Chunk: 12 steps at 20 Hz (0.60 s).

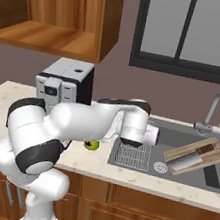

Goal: Move the cutting board and knife to the sink. Then move spray from the cabinet to the counter.

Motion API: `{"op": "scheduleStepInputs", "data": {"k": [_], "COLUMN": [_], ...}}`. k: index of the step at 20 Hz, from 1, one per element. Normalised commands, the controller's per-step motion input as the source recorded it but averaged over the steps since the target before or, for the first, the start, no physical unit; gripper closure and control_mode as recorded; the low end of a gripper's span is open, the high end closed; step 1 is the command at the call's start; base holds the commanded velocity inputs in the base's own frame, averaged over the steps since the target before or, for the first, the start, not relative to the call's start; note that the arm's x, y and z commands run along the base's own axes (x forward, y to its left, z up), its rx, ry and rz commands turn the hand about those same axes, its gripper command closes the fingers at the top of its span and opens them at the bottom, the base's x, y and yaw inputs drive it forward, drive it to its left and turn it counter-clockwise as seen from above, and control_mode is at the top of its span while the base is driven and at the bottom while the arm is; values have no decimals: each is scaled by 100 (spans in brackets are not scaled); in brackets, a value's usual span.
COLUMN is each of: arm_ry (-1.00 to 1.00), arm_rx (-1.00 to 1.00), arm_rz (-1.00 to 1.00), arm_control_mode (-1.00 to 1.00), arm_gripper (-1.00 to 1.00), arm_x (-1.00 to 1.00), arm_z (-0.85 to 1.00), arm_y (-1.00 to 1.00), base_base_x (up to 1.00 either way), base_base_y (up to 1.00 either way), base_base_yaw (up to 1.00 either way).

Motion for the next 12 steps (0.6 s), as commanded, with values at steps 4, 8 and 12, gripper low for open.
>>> {"op": "scheduleStepInputs", "data": {"k": [4, 8, 12], "arm_ry": [-4, -7, -3], "arm_rx": [0, 0, -4], "arm_rz": [-9, -13, -12], "arm_control_mode": [-100, -100, -100], "arm_gripper": [-100, -100, -100], "arm_x": [-94, -100, -100], "arm_z": [35, 54, 62], "arm_y": [-20, -1, 13], "base_base_x": [0, 0, 0], "base_base_y": [0, 0, 0], "base_base_yaw": [0, 0, 0]}}
